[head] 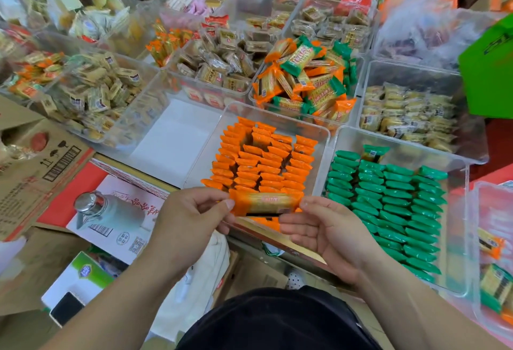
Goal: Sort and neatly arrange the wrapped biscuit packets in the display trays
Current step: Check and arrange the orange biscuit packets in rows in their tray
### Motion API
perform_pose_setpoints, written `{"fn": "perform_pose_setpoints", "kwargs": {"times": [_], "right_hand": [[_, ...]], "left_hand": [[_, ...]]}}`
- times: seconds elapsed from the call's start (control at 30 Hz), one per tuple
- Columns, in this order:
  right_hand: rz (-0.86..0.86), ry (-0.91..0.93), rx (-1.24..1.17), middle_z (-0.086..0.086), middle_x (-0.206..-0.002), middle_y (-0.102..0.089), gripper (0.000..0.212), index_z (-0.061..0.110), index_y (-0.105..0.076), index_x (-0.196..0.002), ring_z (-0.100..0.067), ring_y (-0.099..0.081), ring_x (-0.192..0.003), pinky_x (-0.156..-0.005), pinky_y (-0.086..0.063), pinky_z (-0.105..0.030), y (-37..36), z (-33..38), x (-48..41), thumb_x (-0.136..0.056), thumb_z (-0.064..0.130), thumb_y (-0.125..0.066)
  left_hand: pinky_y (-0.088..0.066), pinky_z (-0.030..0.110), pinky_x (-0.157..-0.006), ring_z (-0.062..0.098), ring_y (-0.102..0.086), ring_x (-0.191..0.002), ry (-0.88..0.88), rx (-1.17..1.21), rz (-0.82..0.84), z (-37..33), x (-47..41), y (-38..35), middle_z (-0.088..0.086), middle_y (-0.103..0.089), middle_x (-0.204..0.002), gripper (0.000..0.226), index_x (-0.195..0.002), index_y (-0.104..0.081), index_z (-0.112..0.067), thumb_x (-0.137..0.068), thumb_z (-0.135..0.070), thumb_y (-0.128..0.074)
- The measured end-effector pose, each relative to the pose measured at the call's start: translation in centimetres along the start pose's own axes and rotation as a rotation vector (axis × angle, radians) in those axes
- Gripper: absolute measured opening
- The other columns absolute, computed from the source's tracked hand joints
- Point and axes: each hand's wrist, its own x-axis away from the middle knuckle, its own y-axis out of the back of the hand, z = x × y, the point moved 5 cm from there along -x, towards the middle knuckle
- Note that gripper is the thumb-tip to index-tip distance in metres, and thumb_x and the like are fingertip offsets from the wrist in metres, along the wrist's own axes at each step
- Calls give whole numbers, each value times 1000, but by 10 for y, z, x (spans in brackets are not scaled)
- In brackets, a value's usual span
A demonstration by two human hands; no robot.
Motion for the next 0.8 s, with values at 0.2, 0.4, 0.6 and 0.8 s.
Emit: {"fn": "perform_pose_setpoints", "kwargs": {"times": [0.2,0.4,0.6,0.8], "right_hand": [[-89,48,-27,-20,-103,-74,14,8,-65,-103,-30,-75,-87,-62,-59,-29,3,26,-39,-97,19,-62],[-234,181,1,-18,-106,-72,27,14,-58,-115,-26,-75,-88,-65,-60,-28,23,58,-98,-93,5,-68],[-339,327,197,-7,-103,-76,26,8,-65,-121,-17,-74,-92,-73,-59,-27,51,72,-136,-95,8,-67],[-340,341,312,-5,-100,-76,23,12,-68,-115,-20,-73,-92,-77,-60,-33,71,62,-141,-92,12,-71]], "left_hand": [[-45,3,-74,-7,-64,-93,-223,-205,-19,5,-30,-16,-29,-71,-89,19,-96,-77,-38,-90,-20,-72],[-41,8,-83,2,-61,-102,-328,-439,78,23,-110,-39,-17,-69,-116,29,-123,-70,-30,-96,-22,-63],[-46,40,-92,30,-59,-114,-297,-789,116,42,-201,-73,8,-67,-122,34,-123,-69,-16,-92,-29,-69],[-50,42,-92,29,-57,-118,-315,-1022,228,45,-258,-108,5,-65,-124,34,-124,-70,-22,-91,-30,-69]]}}
